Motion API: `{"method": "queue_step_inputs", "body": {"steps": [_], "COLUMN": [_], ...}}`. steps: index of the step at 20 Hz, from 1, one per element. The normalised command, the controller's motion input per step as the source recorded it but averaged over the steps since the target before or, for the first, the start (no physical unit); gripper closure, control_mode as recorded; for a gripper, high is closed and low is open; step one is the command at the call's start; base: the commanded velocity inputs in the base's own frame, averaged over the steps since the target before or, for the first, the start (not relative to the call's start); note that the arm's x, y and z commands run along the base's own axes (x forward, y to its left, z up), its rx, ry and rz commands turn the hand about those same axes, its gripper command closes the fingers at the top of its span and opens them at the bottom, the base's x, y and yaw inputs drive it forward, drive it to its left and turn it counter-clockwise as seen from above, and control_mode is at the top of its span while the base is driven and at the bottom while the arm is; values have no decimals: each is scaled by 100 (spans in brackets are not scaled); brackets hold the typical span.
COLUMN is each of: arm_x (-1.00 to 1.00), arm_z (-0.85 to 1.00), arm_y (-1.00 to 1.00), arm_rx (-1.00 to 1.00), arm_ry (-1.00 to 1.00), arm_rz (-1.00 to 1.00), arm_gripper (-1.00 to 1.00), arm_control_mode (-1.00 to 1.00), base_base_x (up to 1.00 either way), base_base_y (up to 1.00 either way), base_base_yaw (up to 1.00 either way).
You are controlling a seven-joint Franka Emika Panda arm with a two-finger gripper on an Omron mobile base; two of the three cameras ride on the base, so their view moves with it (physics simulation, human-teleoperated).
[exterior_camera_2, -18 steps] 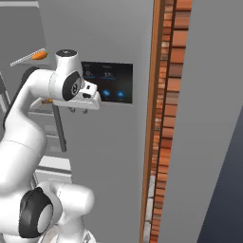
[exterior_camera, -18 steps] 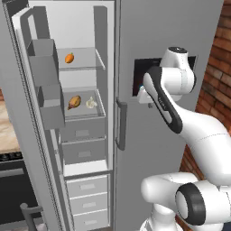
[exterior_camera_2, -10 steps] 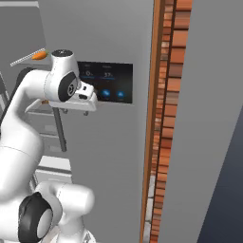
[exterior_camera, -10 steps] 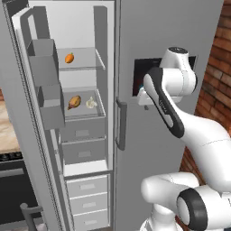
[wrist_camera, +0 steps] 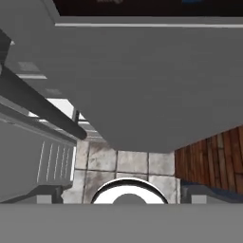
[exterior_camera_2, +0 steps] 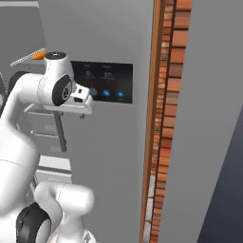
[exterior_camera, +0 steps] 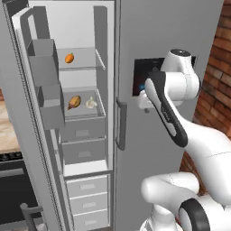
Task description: Take the carrot, chicken drumstick, and garlic from the freezer and place them in the bowl on the counter.
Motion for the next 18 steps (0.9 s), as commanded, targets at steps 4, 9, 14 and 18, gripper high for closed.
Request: {"method": "queue_step_inputs", "body": {"steps": [4,9,14,18], "arm_x": [-26,-49,0,0], "arm_z": [0,0,0,0], "arm_y": [0,9,0,0], "arm_rx": [0,0,0,0], "arm_ry": [-3,-12,0,0], "arm_rz": [0,0,0,0], "arm_gripper": [-100,-100,-100,-100], "arm_control_mode": [-100,100,100,100], "base_base_x": [0,-14,-36,2], "base_base_y": [0,6,55,62], "base_base_yaw": [0,0,2,0]}}
